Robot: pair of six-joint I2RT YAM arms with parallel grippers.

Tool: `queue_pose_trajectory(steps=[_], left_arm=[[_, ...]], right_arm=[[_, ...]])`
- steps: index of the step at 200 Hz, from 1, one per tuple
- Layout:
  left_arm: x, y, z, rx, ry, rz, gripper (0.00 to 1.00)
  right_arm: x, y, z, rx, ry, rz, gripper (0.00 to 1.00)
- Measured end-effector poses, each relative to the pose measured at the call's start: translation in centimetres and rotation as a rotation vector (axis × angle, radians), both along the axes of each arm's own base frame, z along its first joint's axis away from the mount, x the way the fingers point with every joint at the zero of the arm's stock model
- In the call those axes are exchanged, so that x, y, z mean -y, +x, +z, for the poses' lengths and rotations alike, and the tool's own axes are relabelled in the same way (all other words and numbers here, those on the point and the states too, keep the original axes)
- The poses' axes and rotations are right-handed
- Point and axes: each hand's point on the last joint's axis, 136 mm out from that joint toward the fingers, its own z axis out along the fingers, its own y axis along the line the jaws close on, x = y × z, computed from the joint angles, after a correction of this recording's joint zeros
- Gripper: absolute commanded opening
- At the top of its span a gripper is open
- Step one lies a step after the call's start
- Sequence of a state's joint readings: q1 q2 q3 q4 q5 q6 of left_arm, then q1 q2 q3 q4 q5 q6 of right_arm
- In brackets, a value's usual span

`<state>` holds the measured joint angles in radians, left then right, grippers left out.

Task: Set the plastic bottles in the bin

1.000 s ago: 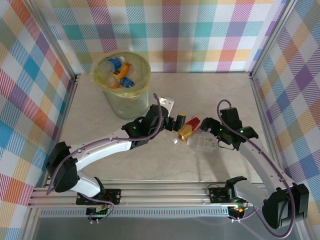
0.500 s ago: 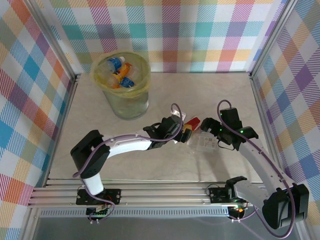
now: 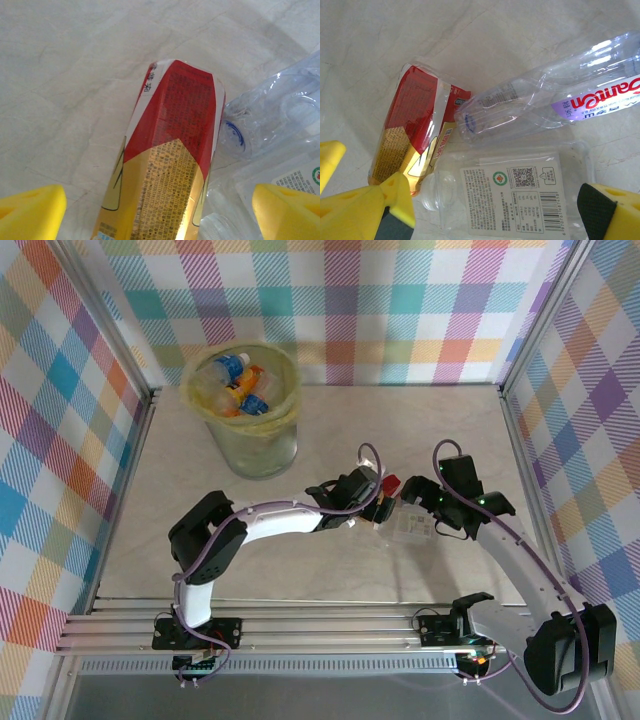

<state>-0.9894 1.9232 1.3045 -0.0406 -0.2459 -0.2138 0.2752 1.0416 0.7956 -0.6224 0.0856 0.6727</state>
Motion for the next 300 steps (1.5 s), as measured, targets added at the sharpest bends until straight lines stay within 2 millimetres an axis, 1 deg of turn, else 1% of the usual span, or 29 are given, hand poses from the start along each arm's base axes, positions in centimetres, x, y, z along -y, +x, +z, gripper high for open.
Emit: queue_pose_trajectory(steps=[56, 73, 83, 100, 157, 177, 181, 188, 264, 275, 300], left_arm=[[0.8, 0.2, -2.5, -0.063, 0.009, -0.01, 0.95], [0.7, 0.5, -3.0, -0.081, 0.003, 0.005, 0.94], [0.7, 0.7, -3.0, -0.087, -0.007, 0.017, 0.93], [0.4, 1.1, -3.2, -0.095, -0.012, 0.037, 0.92], [-1.4, 2.3, -4.6, -0.144, -0.01, 0.132, 0.86], [-1.8, 2.6, -4.7, -0.151, -0.013, 0.157, 0.84], [-1.9, 2.7, -4.7, -0.153, -0.014, 0.161, 0.82], [-2.0, 2.7, -4.8, -0.155, -0.014, 0.168, 0.81], [-3.1, 3.5, -4.9, -0.155, -0.016, 0.242, 0.78], [-3.4, 3.7, -4.9, -0.15, -0.014, 0.252, 0.78], [-3.7, 3.9, -5.1, -0.143, -0.006, 0.267, 0.85]], right_arm=[[0.1, -0.1, 0.0, -0.001, -0.004, -0.002, 1.0], [0.2, -0.1, 0.1, 0.001, -0.006, -0.004, 1.0], [0.2, -0.1, 0.1, 0.003, -0.006, -0.004, 1.0], [0.2, -0.1, 0.2, 0.006, -0.006, -0.005, 1.0], [0.2, -0.1, 0.2, 0.006, -0.007, -0.006, 1.0], [0.2, -0.1, 0.2, 0.007, -0.007, -0.005, 1.0], [0.2, -0.1, 0.2, 0.006, -0.007, -0.005, 1.0], [0.2, -0.1, 0.2, 0.006, -0.007, -0.005, 1.0], [0.2, -0.1, 0.2, 0.004, -0.005, -0.004, 1.0], [0.2, -0.1, 0.2, 0.004, -0.005, -0.004, 1.0], [0.2, -0.1, 0.2, 0.005, -0.004, -0.004, 1.0]])
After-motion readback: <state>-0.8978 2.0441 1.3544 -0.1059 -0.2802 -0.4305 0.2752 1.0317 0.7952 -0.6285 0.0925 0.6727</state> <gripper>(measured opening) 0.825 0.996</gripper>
